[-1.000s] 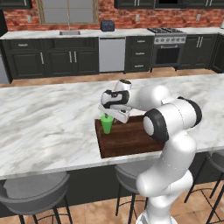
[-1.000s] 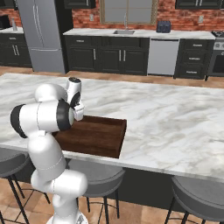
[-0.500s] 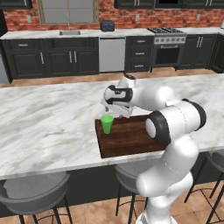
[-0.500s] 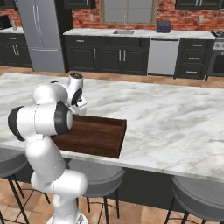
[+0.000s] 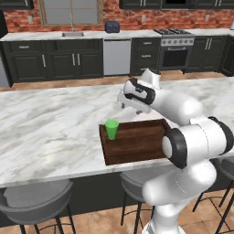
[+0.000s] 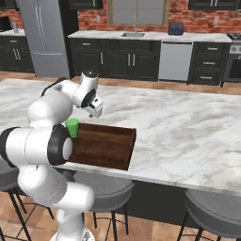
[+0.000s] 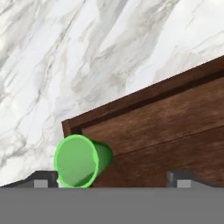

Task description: There is a tray on the dining counter. Grab the cup, mug, and pitcher and place them on the tray. The pitcher may be placed next to the tray if it cannot fit the tray.

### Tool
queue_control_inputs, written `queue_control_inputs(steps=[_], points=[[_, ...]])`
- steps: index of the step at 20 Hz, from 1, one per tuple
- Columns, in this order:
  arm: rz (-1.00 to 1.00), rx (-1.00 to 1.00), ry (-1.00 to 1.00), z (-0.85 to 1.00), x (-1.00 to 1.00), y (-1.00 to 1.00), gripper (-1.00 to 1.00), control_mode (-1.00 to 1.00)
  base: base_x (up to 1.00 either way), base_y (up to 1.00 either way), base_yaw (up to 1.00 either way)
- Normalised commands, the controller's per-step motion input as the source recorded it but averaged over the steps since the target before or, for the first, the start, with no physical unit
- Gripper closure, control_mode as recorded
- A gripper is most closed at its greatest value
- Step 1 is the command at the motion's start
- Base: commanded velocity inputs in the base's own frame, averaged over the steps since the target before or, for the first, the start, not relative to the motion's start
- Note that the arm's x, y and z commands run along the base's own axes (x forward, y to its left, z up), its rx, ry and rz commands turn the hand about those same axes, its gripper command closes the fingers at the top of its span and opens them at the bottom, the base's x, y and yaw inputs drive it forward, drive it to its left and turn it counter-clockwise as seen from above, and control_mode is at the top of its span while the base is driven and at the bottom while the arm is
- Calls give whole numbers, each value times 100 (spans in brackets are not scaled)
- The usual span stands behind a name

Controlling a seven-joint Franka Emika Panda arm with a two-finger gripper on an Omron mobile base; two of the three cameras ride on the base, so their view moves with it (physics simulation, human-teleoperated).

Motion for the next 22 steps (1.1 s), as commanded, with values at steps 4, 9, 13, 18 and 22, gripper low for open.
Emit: queue_control_inputs(steps=[4,9,13,18,22], points=[[31,-13,-18,35,-82,-19,-100,-100,0,0,0],[30,-12,-17,32,-77,-32,-100,-100,0,0,0],[28,-9,-20,29,-69,-48,-100,-100,0,0,0],[25,-10,-19,24,-57,-35,-100,-100,0,0,0],[20,-9,-12,31,-32,-17,-100,-100,0,0,0]])
